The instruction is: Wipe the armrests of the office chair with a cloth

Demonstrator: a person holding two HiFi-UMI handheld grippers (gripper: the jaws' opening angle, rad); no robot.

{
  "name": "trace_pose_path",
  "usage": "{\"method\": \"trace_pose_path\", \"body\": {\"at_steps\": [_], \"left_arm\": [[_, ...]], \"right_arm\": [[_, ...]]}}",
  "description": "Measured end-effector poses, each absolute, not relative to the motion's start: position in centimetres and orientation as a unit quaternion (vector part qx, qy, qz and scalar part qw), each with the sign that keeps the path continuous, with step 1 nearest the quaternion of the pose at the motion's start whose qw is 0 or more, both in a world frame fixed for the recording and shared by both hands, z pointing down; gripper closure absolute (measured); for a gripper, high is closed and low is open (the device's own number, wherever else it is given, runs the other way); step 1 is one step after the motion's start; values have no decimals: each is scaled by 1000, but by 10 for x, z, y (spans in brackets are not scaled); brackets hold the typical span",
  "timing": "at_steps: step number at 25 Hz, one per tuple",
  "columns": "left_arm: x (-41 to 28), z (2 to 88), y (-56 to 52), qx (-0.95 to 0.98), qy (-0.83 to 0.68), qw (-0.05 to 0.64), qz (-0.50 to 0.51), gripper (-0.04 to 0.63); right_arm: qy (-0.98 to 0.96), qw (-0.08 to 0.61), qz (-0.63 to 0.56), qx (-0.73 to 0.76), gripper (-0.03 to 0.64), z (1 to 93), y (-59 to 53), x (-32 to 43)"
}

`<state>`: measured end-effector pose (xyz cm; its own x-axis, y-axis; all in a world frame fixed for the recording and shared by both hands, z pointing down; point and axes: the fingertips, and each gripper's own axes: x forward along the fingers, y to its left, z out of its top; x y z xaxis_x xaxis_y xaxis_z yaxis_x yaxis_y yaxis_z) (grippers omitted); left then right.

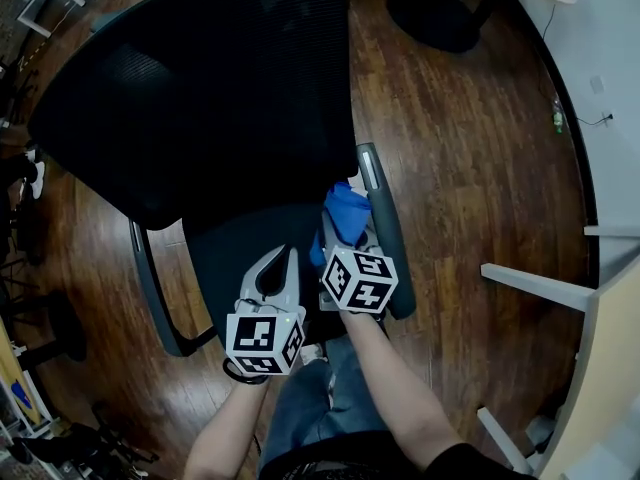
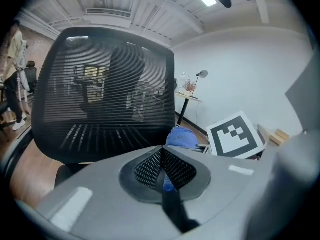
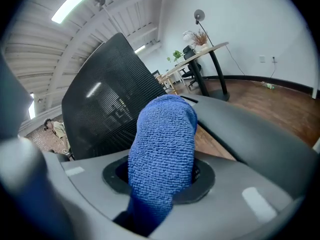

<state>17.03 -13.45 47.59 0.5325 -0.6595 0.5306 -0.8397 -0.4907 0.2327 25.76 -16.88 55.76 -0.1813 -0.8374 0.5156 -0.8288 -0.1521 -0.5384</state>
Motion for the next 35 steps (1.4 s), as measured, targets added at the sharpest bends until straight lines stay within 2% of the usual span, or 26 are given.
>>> {"method": "trace_pose_path", "body": {"at_steps": [20, 35], "left_arm": [[150, 480, -31, 876, -380, 226, 193, 591], [163, 500, 24, 894, -329, 235, 191, 591]], "right_arm": [[610, 5, -393, -689, 480, 567, -39, 256], [587, -13, -390, -709, 480, 584, 40, 258]]}}
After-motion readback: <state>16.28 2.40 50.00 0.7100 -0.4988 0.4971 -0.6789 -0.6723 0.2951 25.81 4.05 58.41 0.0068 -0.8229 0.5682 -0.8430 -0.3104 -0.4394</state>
